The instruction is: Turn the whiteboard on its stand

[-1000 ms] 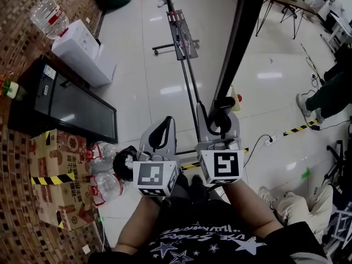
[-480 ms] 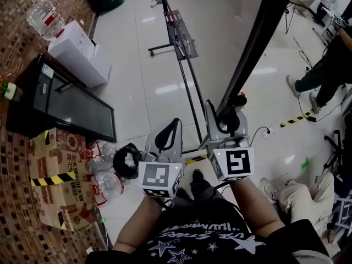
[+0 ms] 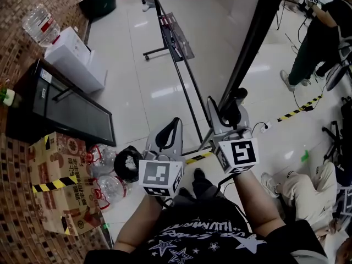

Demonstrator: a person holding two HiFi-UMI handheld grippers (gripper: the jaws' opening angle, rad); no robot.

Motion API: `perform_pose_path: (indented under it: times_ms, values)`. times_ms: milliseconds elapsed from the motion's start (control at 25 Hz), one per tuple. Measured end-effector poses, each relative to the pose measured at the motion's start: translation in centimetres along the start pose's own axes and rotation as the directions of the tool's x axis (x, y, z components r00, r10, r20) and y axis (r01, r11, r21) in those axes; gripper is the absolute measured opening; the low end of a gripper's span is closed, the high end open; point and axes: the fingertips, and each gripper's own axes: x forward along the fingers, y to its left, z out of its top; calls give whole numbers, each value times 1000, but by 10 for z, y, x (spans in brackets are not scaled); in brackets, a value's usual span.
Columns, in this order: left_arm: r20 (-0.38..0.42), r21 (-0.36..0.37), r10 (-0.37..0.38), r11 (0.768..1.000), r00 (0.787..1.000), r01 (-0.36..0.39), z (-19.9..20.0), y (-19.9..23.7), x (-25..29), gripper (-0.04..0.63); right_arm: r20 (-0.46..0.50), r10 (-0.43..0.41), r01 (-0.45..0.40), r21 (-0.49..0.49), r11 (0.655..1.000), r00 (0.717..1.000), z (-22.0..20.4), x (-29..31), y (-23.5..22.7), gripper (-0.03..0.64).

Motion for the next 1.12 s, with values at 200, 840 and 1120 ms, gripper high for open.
perform_pose_path:
  times_ms: [200,840,1120]
  values:
    - [12,14,-28,1000,1000,28,5,-11,-3,5,-8,31,-31,-10,999,999,1,2,6,225]
    - [78,26,-80,997,994,79,24,-42,-33,5,-63,-79,78,-17,997,995,-2,-63,8,250]
    - [71,27,-104,994,992,103,16,-58,-45,5,-20,-92,91,-9,996,996,6,-86,25,40]
